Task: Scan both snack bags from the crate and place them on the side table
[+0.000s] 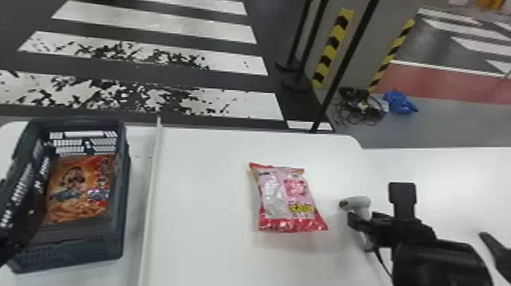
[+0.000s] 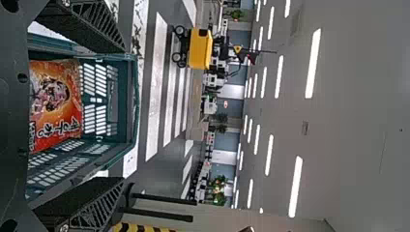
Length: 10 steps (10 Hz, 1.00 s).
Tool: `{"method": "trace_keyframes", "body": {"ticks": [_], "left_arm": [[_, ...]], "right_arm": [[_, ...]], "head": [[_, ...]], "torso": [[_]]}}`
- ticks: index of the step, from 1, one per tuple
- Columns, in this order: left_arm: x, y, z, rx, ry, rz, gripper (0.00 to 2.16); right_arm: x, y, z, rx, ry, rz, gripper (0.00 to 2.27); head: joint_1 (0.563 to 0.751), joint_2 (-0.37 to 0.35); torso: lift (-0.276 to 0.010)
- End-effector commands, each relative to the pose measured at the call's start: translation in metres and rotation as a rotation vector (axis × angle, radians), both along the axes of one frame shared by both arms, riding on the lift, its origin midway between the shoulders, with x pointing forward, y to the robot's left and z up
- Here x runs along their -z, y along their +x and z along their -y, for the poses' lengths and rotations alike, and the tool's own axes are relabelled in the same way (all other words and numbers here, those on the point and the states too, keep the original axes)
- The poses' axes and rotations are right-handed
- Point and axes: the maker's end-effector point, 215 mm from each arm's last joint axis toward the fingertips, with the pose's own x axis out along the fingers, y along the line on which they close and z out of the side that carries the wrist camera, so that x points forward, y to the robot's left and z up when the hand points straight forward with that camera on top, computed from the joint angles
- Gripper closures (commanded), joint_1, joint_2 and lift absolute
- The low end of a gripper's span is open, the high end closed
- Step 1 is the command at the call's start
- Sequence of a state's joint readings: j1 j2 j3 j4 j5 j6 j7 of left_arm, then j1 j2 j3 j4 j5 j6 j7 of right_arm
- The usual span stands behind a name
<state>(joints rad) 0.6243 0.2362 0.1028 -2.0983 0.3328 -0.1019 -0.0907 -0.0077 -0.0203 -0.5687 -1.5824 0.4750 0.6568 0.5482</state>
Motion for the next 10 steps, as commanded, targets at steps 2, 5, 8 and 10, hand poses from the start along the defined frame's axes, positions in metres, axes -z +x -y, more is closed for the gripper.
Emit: {"method": "trace_keyframes", "body": {"ticks": [2,5,8,10], "left_arm": [[0.000,0.000,0.001,0.002,-0.002,0.000,0.05],[-0.001,0.000,0.001,0.001,-0.002,0.001,0.05],[-0.004,-0.001,0.001,0.003,-0.002,0.008,0.05],[-0.005,-0.001,0.002,0.004,-0.002,0.008,0.05]], "right_arm": [[0.003,-0.007,0.006,0.017,0.016,-0.030,2.08],[-0.003,-0.014,0.010,0.037,0.029,-0.031,2.24],[-0.035,-0.010,0.002,0.047,0.047,0.017,2.24],[-0.050,-0.007,-0.020,0.026,0.078,0.026,2.24]], "head": [[0.695,-0.278],[0.695,-0.287],[0.695,-0.294],[0.695,-0.283]], "torso": [[-0.098],[-0.098],[-0.098],[-0.098]]}}
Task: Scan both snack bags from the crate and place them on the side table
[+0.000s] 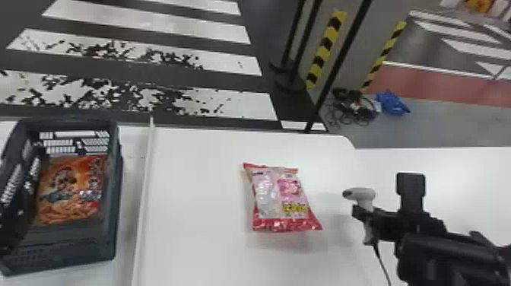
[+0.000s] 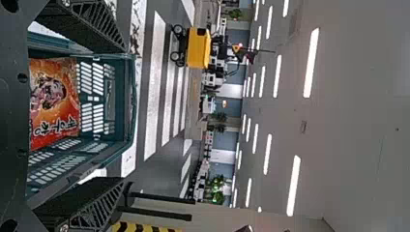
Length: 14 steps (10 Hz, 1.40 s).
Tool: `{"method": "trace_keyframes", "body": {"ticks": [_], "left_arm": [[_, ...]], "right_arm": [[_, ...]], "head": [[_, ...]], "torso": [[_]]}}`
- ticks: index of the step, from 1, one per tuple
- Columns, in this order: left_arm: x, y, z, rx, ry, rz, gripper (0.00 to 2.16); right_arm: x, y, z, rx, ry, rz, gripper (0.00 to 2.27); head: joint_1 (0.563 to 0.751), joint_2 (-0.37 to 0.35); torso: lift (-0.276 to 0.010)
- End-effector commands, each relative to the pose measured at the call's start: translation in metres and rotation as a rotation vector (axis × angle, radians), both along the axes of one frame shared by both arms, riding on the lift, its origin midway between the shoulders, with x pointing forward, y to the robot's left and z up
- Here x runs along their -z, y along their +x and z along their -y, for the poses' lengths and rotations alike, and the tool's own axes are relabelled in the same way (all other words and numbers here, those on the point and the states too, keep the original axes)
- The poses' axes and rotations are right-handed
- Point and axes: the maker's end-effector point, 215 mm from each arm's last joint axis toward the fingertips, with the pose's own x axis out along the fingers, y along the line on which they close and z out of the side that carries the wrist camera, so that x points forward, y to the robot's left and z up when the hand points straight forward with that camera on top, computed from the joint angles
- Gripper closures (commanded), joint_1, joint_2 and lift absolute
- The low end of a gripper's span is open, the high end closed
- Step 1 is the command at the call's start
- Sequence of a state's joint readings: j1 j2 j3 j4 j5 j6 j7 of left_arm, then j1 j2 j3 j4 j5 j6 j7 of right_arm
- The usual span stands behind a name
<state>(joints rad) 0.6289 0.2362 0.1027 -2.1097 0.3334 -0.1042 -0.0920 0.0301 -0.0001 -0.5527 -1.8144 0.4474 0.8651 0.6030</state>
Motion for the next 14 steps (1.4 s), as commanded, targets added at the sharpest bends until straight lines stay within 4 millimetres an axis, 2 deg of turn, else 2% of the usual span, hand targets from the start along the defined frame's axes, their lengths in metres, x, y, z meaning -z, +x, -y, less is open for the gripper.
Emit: {"method": "trace_keyframes", "body": {"ticks": [1,5,9,11,14], "left_arm": [[0.001,0.000,0.000,0.000,0.001,-0.003,0.05],[0.001,0.000,-0.003,-0.002,0.006,-0.002,0.05],[0.003,0.000,-0.003,-0.001,0.005,-0.007,0.05],[0.004,-0.002,-0.004,0.000,0.007,-0.007,0.05],[0.005,-0.005,-0.008,-0.001,0.006,-0.006,0.05]], "right_arm": [[-0.009,0.003,-0.023,-0.025,0.027,0.001,2.24],[-0.027,0.015,-0.090,-0.120,0.072,-0.006,2.24],[-0.036,0.032,-0.140,-0.195,0.086,-0.015,2.24],[-0.041,0.046,-0.156,-0.220,0.068,-0.011,2.24],[-0.033,0.064,-0.156,-0.216,0.075,-0.034,2.24]], "head": [[0.695,-0.271],[0.695,-0.192],[0.695,-0.113],[0.695,-0.080],[0.695,-0.057]], "torso": [[-0.098],[-0.098],[-0.098],[-0.098],[-0.098]]}}
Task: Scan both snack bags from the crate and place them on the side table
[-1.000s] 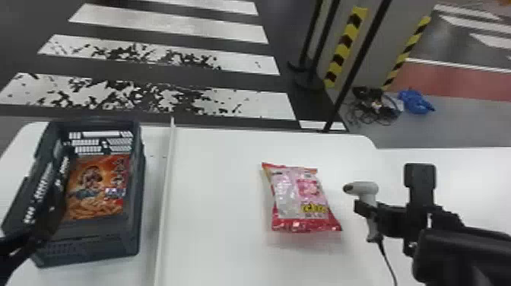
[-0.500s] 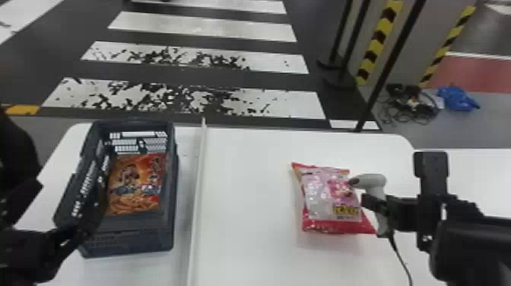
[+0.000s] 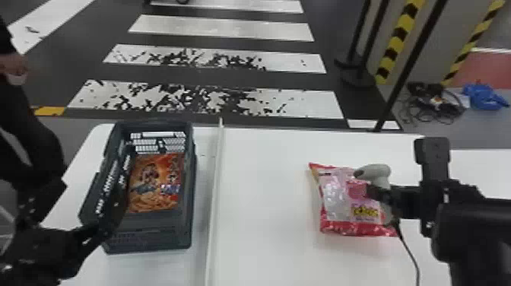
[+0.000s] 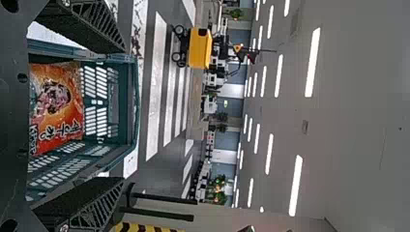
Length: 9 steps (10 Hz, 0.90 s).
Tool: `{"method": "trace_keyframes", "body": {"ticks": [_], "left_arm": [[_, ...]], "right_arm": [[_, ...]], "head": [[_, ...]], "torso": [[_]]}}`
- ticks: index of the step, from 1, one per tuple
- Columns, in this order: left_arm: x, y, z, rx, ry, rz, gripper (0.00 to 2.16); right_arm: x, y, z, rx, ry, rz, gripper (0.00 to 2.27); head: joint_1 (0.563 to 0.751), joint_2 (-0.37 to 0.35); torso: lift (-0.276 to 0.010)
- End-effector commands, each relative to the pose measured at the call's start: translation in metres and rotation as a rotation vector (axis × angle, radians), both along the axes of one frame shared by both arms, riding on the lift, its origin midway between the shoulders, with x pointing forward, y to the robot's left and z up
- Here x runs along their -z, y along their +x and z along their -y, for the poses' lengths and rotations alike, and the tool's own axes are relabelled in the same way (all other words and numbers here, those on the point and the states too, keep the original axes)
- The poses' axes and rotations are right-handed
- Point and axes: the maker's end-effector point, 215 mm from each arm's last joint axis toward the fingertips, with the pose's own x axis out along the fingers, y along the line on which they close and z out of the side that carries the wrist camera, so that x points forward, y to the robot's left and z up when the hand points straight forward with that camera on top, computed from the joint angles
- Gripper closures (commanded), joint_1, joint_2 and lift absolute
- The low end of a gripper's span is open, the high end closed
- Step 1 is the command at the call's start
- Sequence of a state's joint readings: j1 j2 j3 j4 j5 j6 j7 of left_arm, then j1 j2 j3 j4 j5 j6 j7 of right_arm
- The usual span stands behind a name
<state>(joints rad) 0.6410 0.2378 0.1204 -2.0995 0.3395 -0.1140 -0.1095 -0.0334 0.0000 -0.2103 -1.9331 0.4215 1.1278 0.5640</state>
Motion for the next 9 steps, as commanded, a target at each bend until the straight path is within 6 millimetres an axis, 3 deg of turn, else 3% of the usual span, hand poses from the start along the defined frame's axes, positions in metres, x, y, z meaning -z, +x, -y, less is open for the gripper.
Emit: {"method": "trace_keyframes", "body": {"ticks": [1,5,9], "left_arm": [[0.002,-0.001,-0.002,-0.002,0.000,-0.002,0.05],[0.003,-0.002,-0.006,-0.010,-0.002,0.001,0.05],[0.004,-0.002,-0.005,-0.010,-0.003,0.002,0.05]], "right_arm": [[0.006,0.008,-0.001,0.002,-0.003,-0.013,2.24],[0.022,0.020,-0.001,0.002,-0.025,-0.049,2.24],[0.018,0.021,0.003,0.011,-0.030,-0.040,2.24]], "head": [[0.695,-0.054],[0.695,-0.047],[0.695,-0.045]], "torso": [[-0.098],[-0.098],[-0.098]]}}
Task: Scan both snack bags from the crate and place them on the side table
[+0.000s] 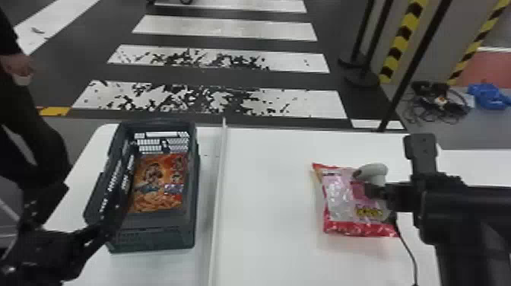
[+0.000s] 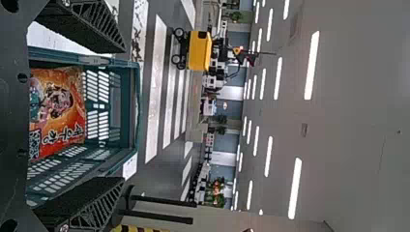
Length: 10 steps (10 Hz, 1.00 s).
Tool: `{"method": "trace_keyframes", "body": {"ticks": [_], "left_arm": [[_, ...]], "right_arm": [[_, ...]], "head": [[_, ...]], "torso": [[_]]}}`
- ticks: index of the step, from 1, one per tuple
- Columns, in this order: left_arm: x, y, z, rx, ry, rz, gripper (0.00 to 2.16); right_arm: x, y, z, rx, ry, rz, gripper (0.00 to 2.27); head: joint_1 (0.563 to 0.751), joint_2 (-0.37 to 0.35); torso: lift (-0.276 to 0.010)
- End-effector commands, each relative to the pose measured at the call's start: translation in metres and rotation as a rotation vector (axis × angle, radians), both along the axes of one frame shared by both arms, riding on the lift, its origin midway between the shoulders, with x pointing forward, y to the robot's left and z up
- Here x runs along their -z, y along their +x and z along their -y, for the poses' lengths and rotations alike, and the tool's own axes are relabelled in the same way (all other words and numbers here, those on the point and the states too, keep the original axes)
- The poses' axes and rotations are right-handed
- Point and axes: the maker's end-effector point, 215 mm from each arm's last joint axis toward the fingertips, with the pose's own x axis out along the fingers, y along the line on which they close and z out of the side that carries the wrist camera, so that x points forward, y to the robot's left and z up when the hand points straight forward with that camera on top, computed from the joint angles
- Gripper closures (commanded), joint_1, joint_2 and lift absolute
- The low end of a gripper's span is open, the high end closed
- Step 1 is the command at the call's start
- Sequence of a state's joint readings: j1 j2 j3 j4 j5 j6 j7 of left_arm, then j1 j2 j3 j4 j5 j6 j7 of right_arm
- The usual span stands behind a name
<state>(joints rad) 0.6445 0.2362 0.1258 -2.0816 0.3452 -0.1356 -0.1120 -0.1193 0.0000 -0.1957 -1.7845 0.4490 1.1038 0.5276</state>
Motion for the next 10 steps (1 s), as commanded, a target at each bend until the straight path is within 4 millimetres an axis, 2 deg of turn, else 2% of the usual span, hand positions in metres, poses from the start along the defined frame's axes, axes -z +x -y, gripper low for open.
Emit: {"method": "trace_keyframes", "body": {"ticks": [1,2,4,8,10], "left_arm": [[0.000,0.000,0.000,0.000,0.000,0.000,0.05],[0.000,0.000,0.000,0.000,0.000,0.000,0.05],[-0.001,0.000,0.000,0.001,0.002,0.002,0.05],[0.000,0.002,0.002,0.004,0.000,0.001,0.05],[0.000,0.002,0.003,0.005,0.000,0.000,0.05]], "right_arm": [[-0.001,-0.002,0.004,0.009,0.002,0.002,2.24],[-0.002,-0.003,0.007,0.014,0.001,0.006,2.24],[-0.004,-0.007,0.026,0.049,-0.002,0.022,2.24],[-0.020,-0.015,0.087,0.144,-0.001,0.099,2.24],[-0.019,-0.021,0.120,0.187,-0.011,0.130,2.24]], "head": [[0.695,-0.047],[0.695,-0.050],[0.695,-0.057],[0.695,-0.113],[0.695,-0.160]], "torso": [[-0.098],[-0.098],[-0.098],[-0.098],[-0.098]]}}
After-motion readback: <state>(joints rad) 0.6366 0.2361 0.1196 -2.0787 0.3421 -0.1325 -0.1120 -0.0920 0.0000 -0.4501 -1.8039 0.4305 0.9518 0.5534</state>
